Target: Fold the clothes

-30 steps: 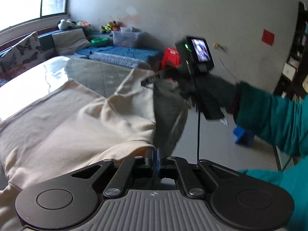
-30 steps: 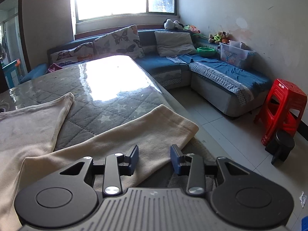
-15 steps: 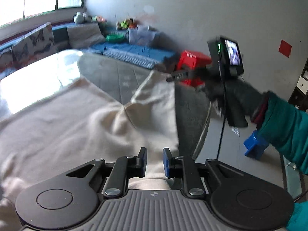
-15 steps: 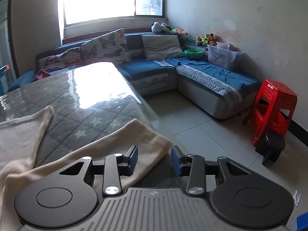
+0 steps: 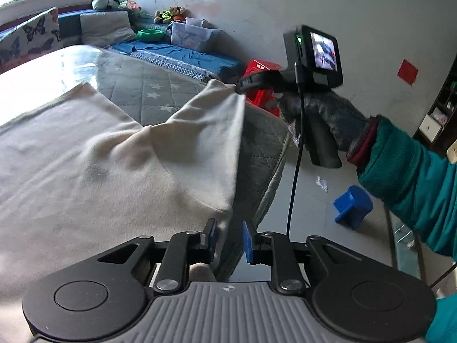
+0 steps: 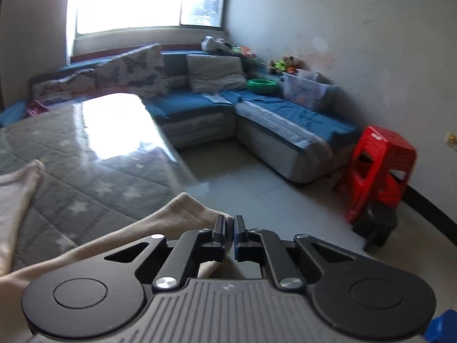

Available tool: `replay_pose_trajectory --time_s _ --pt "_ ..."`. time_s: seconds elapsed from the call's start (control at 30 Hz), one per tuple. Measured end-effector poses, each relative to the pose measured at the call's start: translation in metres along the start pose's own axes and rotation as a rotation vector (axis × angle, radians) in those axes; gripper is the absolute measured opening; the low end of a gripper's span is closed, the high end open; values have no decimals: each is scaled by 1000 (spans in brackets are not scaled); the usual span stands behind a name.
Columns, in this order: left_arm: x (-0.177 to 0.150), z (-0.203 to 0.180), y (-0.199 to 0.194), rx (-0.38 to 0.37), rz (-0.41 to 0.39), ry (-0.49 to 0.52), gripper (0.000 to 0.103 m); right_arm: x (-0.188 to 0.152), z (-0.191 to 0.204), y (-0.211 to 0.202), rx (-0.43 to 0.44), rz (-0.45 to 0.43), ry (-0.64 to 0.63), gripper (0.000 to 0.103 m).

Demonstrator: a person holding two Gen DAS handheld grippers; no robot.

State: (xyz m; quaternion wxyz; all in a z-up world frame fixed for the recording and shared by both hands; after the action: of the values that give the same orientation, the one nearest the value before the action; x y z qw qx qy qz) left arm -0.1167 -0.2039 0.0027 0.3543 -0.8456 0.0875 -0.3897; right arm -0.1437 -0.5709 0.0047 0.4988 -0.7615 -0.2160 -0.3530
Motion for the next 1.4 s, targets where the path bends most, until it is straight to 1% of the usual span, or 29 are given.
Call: replay_pose_trajectory --time_s 0.07,0.13,0.17,0.23,0.3,0.43,0.5,0.6,0.7,0.87,1.0,1.07,1.1,1.13,1.17,1.2,1.3,1.4 --pt "4 4 -6 4 -12 -8 23 0 -1 1 -14 4 -3 10" --pt "11 11 -18 29 -46 -14 28 0 -2 2 -28 8 -7 12" --pt "16 18 -26 56 -71 -26 29 3 -1 -1 -24 -2 -14 16" --pt "26 36 -39 121 -123 -63 31 10 5 -8 -9 -25 -38 18" --pt "37 61 -52 211 -168 -123 31 16 13 -14 40 -47 -65 19" --pt "58 116 -70 424 -238 -259 34 31 50 -18 234 -50 -133 23" --pt "67 141 -75 524 -267 -303 35 38 71 -16 328 -44 -166 23" --pt "77 170 -79 619 -290 -358 41 52 100 -10 403 -34 -218 23" --pt "84 190 -77 690 -296 -388 44 65 129 -3 474 -24 -271 23" --pt "91 216 -76 736 -296 -414 44 89 159 18 502 -2 -320 23" --pt "100 233 -70 737 -291 -419 42 101 170 36 530 38 -334 22" --pt "104 236 -67 733 -293 -400 36 105 176 42 529 43 -347 21" --pt "106 237 -65 726 -294 -385 29 107 178 44 529 41 -349 20" --pt "108 238 -64 720 -292 -371 22 109 180 46 530 39 -352 17" --pt "109 238 -62 716 -288 -354 17 111 182 48 530 36 -354 10" --pt "111 237 -60 712 -285 -335 8 113 183 50 528 36 -359 8" --pt "118 241 -57 744 -287 -291 2 120 193 56 510 31 -384 5" --pt "129 256 -56 766 -296 -292 1 128 203 63 499 23 -409 5"
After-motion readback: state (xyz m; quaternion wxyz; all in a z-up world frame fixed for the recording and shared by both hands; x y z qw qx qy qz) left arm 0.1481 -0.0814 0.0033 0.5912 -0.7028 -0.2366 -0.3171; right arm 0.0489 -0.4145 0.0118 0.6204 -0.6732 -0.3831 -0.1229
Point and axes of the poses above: each gripper's, at about its wrist camera, not at the fingertips, and y roughly the way its jaws point, z to its left, x to its top, the point moved 2 cm from there along y, roughly the way its jaws point, and after that the axes turned 14 degrees about -y, right-handed, at the moved point
